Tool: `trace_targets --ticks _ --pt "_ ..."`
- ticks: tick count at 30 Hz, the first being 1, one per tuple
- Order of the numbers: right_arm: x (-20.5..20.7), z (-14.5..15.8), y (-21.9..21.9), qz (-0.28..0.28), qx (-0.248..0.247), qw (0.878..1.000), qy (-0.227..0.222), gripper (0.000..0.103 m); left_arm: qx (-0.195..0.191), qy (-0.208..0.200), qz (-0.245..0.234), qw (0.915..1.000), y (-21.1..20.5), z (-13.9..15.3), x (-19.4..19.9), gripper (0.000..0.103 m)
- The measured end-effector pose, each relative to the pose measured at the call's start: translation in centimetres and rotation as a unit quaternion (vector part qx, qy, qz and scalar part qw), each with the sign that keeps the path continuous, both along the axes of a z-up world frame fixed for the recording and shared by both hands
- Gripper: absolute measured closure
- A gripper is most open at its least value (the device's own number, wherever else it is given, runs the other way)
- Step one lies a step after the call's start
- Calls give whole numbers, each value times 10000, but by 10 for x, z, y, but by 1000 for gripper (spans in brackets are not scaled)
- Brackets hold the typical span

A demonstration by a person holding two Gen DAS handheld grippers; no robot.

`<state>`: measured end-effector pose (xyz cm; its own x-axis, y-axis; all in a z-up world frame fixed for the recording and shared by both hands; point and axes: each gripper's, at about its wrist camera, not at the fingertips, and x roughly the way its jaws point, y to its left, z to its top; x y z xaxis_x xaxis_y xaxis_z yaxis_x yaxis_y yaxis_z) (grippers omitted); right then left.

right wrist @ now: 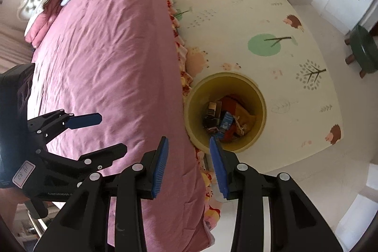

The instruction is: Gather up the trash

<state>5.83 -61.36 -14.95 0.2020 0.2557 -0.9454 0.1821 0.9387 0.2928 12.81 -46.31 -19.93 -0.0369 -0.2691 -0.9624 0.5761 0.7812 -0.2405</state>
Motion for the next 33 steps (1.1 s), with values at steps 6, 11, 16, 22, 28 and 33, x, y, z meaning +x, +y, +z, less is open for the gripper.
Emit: trace_targets --ticks 6,11,16,22,28,33 --pt "-8 28 51 303 42 9994 -135 65 -91 -23 321 9994 58 28 -26 17" --pt "-18 45 104 516 115 9984 -206 58 -123 -82 666 9977 114 47 -51 13" --pt "-27 55 157 697 263 9970 -205 43 -73 -188 1128 9934 172 60 -73 13" --pt "-39 61 215 871 350 9954 -205 38 -3 -350 1780 9834 236 72 -96 9" --pt "-51 70 258 1121 240 9931 -256 35 26 -475 2235 9735 280 78 -117 6" --pt "-57 85 286 1216 114 9916 -437 30 -52 -705 2498 9657 304 91 -128 5"
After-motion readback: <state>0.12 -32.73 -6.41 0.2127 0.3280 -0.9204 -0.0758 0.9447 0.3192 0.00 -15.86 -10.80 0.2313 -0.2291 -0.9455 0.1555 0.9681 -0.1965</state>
